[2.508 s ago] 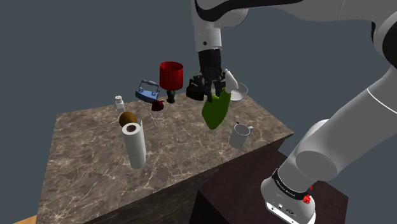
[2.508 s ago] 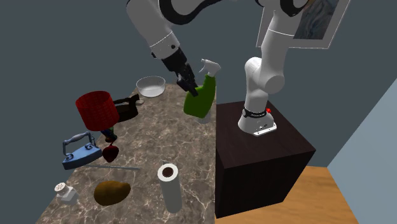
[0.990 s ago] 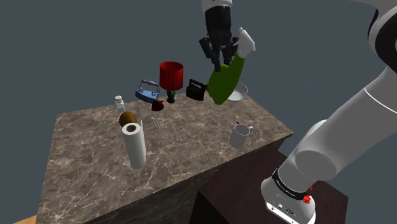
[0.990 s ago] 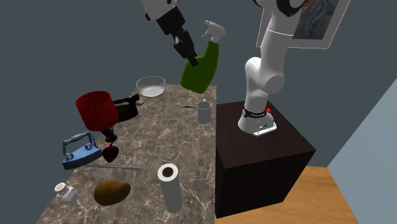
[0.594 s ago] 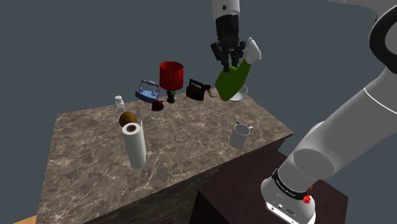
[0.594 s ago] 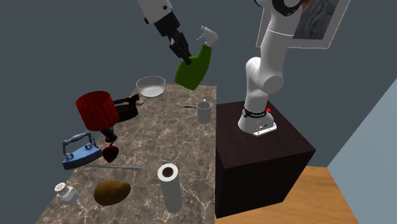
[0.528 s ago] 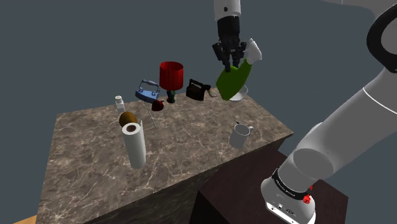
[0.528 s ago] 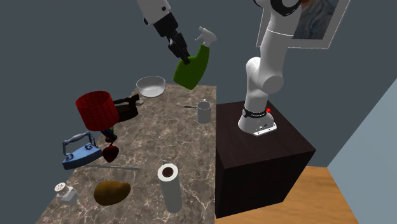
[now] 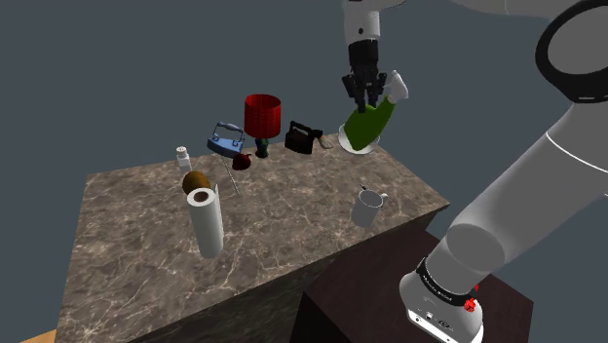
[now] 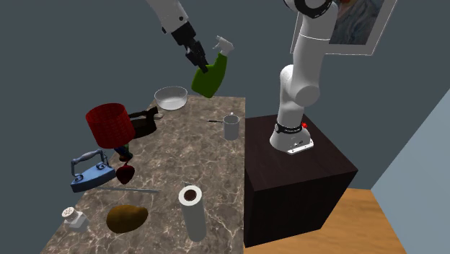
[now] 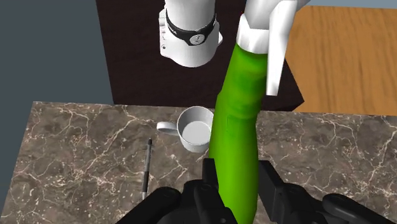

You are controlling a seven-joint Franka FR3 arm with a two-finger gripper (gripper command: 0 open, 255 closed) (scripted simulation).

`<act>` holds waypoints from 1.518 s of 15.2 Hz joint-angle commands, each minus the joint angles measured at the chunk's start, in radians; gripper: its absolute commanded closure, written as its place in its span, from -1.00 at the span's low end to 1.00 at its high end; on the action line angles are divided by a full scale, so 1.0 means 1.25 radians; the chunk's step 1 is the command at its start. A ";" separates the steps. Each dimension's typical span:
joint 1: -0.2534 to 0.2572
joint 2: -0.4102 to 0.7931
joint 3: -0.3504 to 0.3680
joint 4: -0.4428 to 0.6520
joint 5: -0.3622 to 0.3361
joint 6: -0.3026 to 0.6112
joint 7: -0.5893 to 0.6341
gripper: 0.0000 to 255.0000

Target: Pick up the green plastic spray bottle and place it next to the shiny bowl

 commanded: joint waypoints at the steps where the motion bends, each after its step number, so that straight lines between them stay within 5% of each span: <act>1: -0.017 0.024 -0.020 0.016 -0.021 0.007 -0.041 1.00; 11: -0.101 0.169 -0.101 0.106 -0.092 0.066 -0.215 1.00; 23: -0.207 0.406 -0.160 0.325 -0.114 0.098 -0.380 1.00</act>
